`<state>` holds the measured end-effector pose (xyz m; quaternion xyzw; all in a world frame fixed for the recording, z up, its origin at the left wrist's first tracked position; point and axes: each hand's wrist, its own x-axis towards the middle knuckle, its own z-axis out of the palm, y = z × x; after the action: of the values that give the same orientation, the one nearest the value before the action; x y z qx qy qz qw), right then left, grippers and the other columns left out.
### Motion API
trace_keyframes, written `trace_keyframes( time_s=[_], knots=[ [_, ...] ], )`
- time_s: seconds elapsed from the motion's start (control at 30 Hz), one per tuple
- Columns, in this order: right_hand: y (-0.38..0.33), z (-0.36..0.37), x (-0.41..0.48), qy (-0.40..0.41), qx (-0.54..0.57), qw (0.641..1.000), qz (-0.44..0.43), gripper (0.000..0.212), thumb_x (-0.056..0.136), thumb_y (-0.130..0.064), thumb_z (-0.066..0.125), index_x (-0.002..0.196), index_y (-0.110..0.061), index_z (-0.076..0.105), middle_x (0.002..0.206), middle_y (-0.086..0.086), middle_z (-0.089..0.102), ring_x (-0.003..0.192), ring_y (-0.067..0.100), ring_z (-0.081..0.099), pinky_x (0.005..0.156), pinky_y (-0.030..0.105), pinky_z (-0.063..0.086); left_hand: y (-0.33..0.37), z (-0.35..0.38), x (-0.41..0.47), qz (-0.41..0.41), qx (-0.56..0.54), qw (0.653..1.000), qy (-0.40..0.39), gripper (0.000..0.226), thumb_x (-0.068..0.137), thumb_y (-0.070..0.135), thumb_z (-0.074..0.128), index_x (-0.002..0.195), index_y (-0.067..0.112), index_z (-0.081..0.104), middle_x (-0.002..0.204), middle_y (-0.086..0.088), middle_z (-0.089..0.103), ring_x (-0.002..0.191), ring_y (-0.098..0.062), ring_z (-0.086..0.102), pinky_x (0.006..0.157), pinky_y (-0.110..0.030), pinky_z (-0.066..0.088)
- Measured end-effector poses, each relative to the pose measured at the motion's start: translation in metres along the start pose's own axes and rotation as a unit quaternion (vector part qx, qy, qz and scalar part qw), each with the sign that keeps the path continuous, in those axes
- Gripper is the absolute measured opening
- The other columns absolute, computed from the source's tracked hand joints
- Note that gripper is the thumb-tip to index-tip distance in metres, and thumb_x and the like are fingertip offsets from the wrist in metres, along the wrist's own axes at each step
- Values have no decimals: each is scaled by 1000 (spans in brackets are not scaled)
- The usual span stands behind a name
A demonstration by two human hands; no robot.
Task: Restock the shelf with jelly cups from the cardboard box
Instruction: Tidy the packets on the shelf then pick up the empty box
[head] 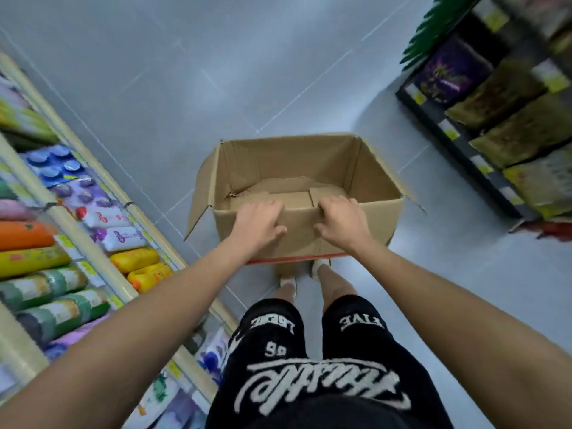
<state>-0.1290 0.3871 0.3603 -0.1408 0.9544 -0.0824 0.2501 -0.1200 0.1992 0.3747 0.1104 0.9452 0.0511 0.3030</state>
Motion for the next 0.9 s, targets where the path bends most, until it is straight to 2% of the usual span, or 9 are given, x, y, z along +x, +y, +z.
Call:
trace_keyframes(
  time_s=[0.1,0.2,0.43,0.67,0.9],
  knots=[
    [18,-16,-47,34,23,997,61,30,83,-36,63,103,-14,55,111,8,62,110,27,53,87,36,35,32,-27,-5,63,70,996,-1,48,86,54,57,112,15,53,116,-6,62,110,-27,56,81,-35,44],
    [44,-25,-92,71,43,988,127,33,83,-38,63,105,-14,56,114,7,62,113,27,53,90,37,36,75,-45,-4,133,121,984,5,53,85,58,57,116,16,51,120,-5,60,113,-26,54,83,-35,44],
    [118,-32,-214,130,99,945,283,32,84,-38,63,103,-13,55,110,8,64,107,28,55,88,38,37,218,-60,-11,306,223,925,30,55,85,54,58,118,13,45,123,-6,56,115,-25,51,88,-38,42],
    [195,3,-366,182,153,888,394,31,86,-36,62,104,-13,52,109,6,63,105,27,56,85,37,38,390,-24,-55,419,293,858,48,51,87,54,57,115,14,45,118,-5,57,111,-24,52,87,-36,40],
    [269,45,-526,210,166,838,475,30,85,-36,63,103,-13,54,107,5,64,101,26,57,86,39,40,554,36,-123,504,304,806,60,51,86,54,57,116,14,45,117,-6,57,111,-26,52,87,-37,41]
  ],
)
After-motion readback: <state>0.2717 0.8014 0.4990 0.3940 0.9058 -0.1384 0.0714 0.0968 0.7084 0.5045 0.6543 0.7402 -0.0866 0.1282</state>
